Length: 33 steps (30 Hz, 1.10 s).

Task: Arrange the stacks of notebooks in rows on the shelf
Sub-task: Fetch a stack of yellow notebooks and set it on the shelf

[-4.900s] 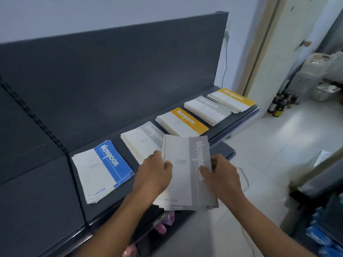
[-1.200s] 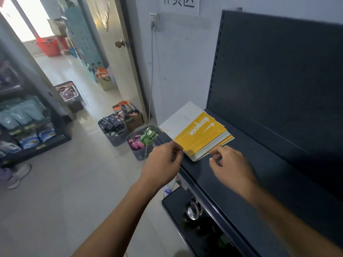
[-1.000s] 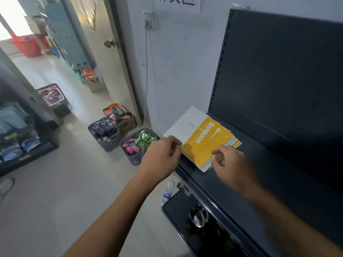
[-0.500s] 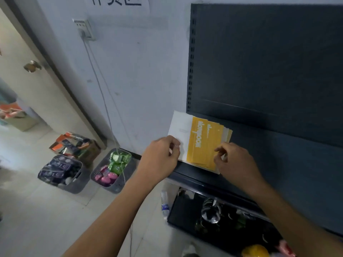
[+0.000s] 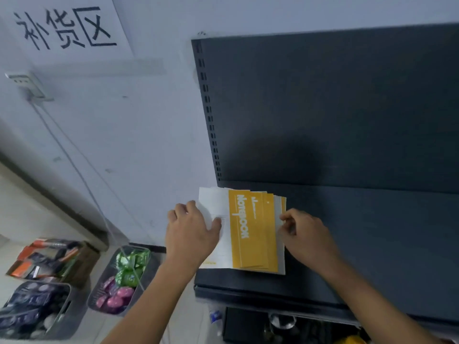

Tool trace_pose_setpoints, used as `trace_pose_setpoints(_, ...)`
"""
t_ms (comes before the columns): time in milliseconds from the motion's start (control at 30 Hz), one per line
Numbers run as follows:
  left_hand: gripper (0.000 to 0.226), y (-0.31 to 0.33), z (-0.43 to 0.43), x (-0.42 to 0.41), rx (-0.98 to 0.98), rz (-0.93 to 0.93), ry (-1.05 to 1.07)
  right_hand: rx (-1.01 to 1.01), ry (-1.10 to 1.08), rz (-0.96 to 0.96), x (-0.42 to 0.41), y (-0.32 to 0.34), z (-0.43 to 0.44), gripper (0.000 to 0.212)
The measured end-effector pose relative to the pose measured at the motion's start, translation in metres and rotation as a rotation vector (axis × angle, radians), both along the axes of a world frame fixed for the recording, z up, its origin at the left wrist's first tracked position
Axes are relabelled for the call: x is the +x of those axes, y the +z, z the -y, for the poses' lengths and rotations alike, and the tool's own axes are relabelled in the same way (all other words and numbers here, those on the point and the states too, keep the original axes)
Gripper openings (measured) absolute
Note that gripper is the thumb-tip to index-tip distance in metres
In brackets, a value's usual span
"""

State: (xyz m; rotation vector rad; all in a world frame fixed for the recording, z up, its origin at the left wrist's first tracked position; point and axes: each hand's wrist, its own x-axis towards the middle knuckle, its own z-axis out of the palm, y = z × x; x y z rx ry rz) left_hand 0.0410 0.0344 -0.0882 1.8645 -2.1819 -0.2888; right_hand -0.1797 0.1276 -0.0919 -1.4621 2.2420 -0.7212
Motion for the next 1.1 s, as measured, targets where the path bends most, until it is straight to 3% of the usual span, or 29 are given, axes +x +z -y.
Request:
trace_pose_setpoints(233, 0.076, -0.014, 0.017, -0.007, 0.051, -0.001, -0.069, 0.029, -0.063, 0.056, 0.007, -0.012, 0.012, 0.032)
trace_pose_setpoints(400, 0.074, -0.019, 0.022, -0.010, 0.090, -0.046, -0.099, 0.144, -0.064, 0.002, 0.017, -0.016, 0.014, 0.020)
trace_pose_setpoints(600, 0.071, -0.018, 0.021, -0.016, 0.152, -0.123, -0.125, 0.215, -0.039, -0.092, 0.027, -0.018, 0.018, 0.028)
trace_pose_setpoints(833, 0.066, -0.016, 0.022, -0.017, 0.166, -0.146, -0.118, 0.177, 0.020, -0.295, 0.033, -0.020, 0.015, 0.026)
trace_pose_setpoints(1100, 0.062, -0.013, 0.026, -0.009, 0.172, -0.176, -0.087, 0.092, 0.056, -0.353, 0.038, -0.018, 0.020, 0.028)
